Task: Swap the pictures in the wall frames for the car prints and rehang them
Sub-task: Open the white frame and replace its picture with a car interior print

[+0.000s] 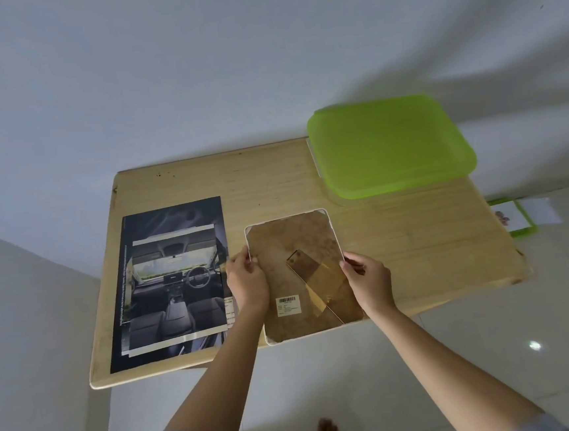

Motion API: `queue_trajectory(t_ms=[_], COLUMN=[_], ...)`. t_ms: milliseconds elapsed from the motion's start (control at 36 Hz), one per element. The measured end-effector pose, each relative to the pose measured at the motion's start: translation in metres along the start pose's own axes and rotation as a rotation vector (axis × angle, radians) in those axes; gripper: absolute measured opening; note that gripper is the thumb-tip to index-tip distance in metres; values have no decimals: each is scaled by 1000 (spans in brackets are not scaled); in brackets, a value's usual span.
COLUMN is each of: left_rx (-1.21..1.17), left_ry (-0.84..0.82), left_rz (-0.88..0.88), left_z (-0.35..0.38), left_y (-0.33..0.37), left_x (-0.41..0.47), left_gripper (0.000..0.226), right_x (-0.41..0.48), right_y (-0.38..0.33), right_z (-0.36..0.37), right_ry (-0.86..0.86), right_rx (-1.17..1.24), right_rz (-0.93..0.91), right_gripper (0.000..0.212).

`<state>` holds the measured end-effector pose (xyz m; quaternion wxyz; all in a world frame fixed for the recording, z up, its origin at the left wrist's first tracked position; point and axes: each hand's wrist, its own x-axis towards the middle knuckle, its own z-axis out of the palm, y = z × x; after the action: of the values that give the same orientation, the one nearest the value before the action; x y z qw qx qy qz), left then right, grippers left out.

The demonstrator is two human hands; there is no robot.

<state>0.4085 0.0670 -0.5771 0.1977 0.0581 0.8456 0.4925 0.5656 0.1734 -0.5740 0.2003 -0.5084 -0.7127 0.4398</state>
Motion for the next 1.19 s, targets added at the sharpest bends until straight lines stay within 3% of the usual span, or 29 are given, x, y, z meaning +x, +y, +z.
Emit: queue_trajectory(t_ms=[361, 528, 583, 694, 750, 861, 1194], left_rx=[19, 147, 218, 331, 400, 485, 551], left_ry=[-44, -151, -223, -394, -468, -537, -539], left_rz=[46, 145, 215, 243, 275, 338, 413], left_z=[-6, -12, -17, -32, -37, -43, -48], left_y=[-5, -9, -18, -39, -47, -55, -57], left_x=[1, -15, -25, -42, -46, -45, -47], left_gripper=[35, 50, 65, 119, 131, 141, 136], right_x=[3, 13, 17, 27, 33, 43, 64], right_y=[6, -3, -10, -34, -47, -66, -79], right_z=[0, -2, -3, 9, 23, 57, 96], right_ry=[24, -18, -39, -118, -210, -383, -458], right_rx=[-11, -72, -96, -131, -190, -334, -689], right_rz=[-27, -27, -69, -210, -308, -448, -784], right_gripper=[25, 24, 26, 27, 27, 29, 37])
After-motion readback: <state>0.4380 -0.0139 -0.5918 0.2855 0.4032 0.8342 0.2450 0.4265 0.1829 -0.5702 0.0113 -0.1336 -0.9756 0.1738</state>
